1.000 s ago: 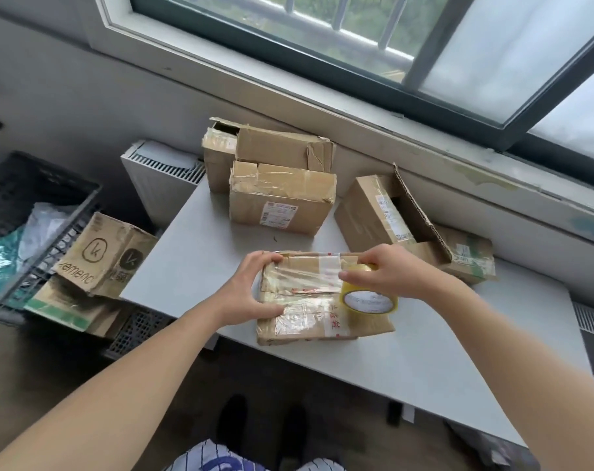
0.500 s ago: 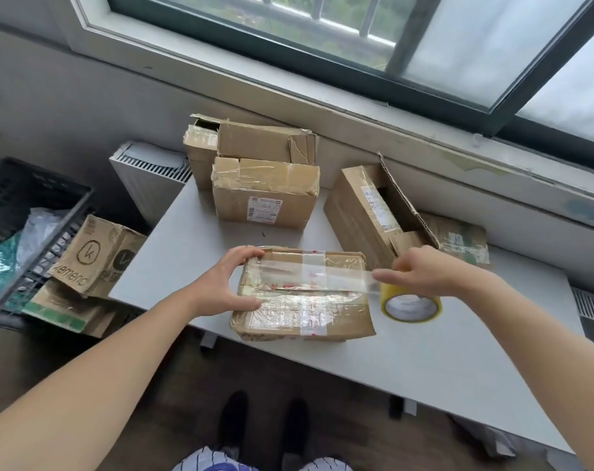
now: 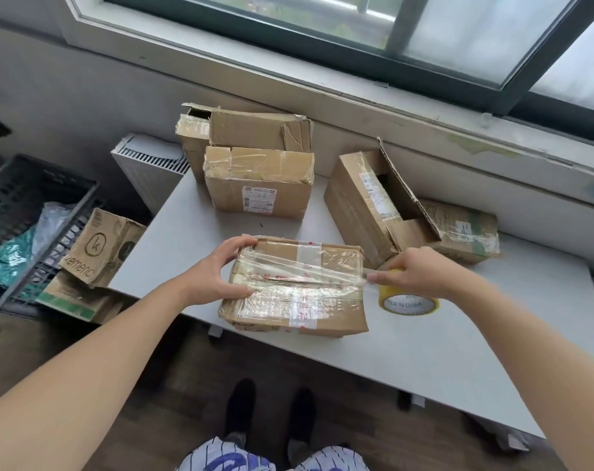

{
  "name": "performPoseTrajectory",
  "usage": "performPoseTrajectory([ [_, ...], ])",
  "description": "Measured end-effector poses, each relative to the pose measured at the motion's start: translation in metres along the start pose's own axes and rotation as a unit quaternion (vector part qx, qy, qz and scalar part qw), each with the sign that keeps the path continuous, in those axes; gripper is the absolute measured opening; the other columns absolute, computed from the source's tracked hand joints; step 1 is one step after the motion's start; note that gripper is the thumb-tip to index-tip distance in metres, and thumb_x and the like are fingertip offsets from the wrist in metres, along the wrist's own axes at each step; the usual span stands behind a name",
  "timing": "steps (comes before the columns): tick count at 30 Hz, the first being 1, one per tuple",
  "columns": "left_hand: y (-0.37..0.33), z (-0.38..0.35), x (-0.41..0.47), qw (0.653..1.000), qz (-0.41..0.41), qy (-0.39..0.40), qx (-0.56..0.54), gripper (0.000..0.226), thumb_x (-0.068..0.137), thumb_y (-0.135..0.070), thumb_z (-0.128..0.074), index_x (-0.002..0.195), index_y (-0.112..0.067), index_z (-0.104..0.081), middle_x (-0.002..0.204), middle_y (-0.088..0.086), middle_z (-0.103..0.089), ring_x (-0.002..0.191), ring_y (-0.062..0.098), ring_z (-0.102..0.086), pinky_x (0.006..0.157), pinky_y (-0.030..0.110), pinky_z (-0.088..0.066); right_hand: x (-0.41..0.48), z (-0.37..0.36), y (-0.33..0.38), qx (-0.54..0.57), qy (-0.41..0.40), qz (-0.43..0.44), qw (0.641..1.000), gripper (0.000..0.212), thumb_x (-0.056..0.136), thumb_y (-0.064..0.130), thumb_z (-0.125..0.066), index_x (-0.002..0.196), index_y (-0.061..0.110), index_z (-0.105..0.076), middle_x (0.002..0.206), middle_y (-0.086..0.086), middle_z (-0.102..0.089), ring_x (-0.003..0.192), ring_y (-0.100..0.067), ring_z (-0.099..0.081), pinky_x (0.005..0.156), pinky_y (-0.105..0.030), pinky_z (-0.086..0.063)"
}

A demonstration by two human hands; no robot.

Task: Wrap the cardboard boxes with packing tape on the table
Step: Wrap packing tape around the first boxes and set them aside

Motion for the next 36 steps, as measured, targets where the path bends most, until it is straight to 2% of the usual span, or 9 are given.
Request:
performPoseTrajectory([
  [9,-0.004,-0.004,-0.003,0.999,0.03,0.007,-0.017,0.087,0.085,-0.015,-0.083,0.139,-0.065,-0.035,0.144,-0.018,-0.047,0.13,0.002,-0.051,0.086,0.023,-0.058,0.011,-0.026,-0.002,-0.063,0.0,-0.006,0.998,0.078,0.077,0.088,-0.051,0.064,0.011,-0.057,0.063,-0.004,-0.064,0.065,-0.018,-0.06,0.056,-0.033,-0.042],
  [14,-0.005,-0.012,-0.005,0.996,0.051,0.02,-0.073,0.091,0.089,-0.021,-0.078,0.147,-0.062,-0.021,0.152,-0.018,-0.037,0.131,0.008,-0.052,0.102,0.035,-0.053,0.013,-0.034,-0.003,-0.04,-0.005,0.01,0.999,0.073,0.083,0.083,-0.05,0.061,0.013,-0.051,0.063,-0.005,-0.059,0.068,-0.023,-0.059,0.058,-0.036,-0.04],
  [17,-0.008,-0.014,0.004,0.982,0.069,-0.08,-0.158,0.081,0.096,-0.05,-0.067,0.154,-0.059,-0.011,0.151,-0.018,-0.023,0.139,0.008,-0.03,0.111,0.044,-0.034,0.013,-0.04,-0.004,-0.018,-0.01,0.011,1.0,0.075,0.08,0.085,-0.046,0.061,0.012,-0.048,0.063,-0.007,-0.058,0.07,-0.026,-0.059,0.064,-0.039,-0.047],
  [20,-0.004,-0.017,0.015,0.971,0.096,-0.16,-0.15,0.06,0.103,-0.043,-0.058,0.156,-0.043,-0.03,0.153,-0.011,-0.044,0.133,0.013,-0.05,0.113,0.044,-0.042,0.014,-0.046,-0.007,0.025,-0.019,0.01,0.999,0.083,0.072,0.09,-0.043,0.063,0.009,-0.052,0.062,-0.007,-0.058,0.069,-0.026,-0.06,0.06,-0.038,-0.045],
  [23,-0.003,-0.017,0.015,0.979,0.099,-0.164,-0.07,0.058,0.102,-0.038,-0.06,0.155,-0.034,-0.035,0.146,-0.001,-0.055,0.13,0.02,-0.056,0.11,0.042,-0.046,0.014,-0.05,-0.009,0.044,-0.027,0.016,0.999,0.087,0.061,0.097,-0.032,0.062,0.012,-0.053,0.06,-0.005,-0.056,0.064,-0.023,-0.057,0.059,-0.037,-0.041],
  [26,-0.013,-0.015,0.014,0.982,0.094,-0.16,0.03,0.079,0.099,-0.043,-0.064,0.162,-0.027,-0.019,0.164,0.002,-0.033,0.149,0.022,-0.035,0.116,0.039,-0.034,0.016,-0.055,-0.01,0.058,-0.022,0.021,0.998,0.09,0.058,0.099,-0.028,0.063,0.013,-0.055,0.063,-0.006,-0.06,0.067,-0.023,-0.059,0.06,-0.039,-0.044],
  [29,-0.026,-0.024,0.018,0.975,0.103,-0.148,0.133,0.121,0.079,-0.063,-0.078,0.164,-0.024,-0.001,0.171,-0.001,-0.011,0.156,0.022,-0.017,0.125,0.049,-0.022,0.019,-0.057,-0.012,0.053,-0.026,0.023,0.998,0.085,0.072,0.091,-0.04,0.067,0.008,-0.058,0.068,-0.012,-0.064,0.07,-0.026,-0.061,0.061,-0.039,-0.044],
  [33,-0.039,-0.023,0.025,0.923,0.097,-0.143,0.345,0.137,0.066,-0.09,-0.064,0.161,-0.032,0.015,0.169,-0.011,0.01,0.157,0.02,0.011,0.12,0.071,-0.003,0.022,-0.057,-0.014,0.046,-0.023,0.024,0.998,0.076,0.08,0.084,-0.049,0.065,0.01,-0.054,0.063,-0.008,-0.058,0.066,-0.025,-0.059,0.058,-0.036,-0.038],
  [36,-0.052,-0.034,0.033,0.887,0.073,-0.091,0.446,0.134,0.064,-0.099,-0.049,0.163,-0.027,0.005,0.169,-0.009,0.014,0.156,0.021,0.023,0.117,0.077,0.002,0.022,-0.057,-0.013,0.044,-0.009,0.024,0.999,0.068,0.084,0.079,-0.053,0.061,0.015,-0.052,0.062,-0.004,-0.057,0.063,-0.02,-0.056,0.058,-0.036,-0.038],
])
Point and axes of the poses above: each hand's wrist, its own x-axis towards the middle knuckle, its own z-axis out of the back of the hand, y = z × x, the point moved 5 cm from there along x, towards the middle knuckle
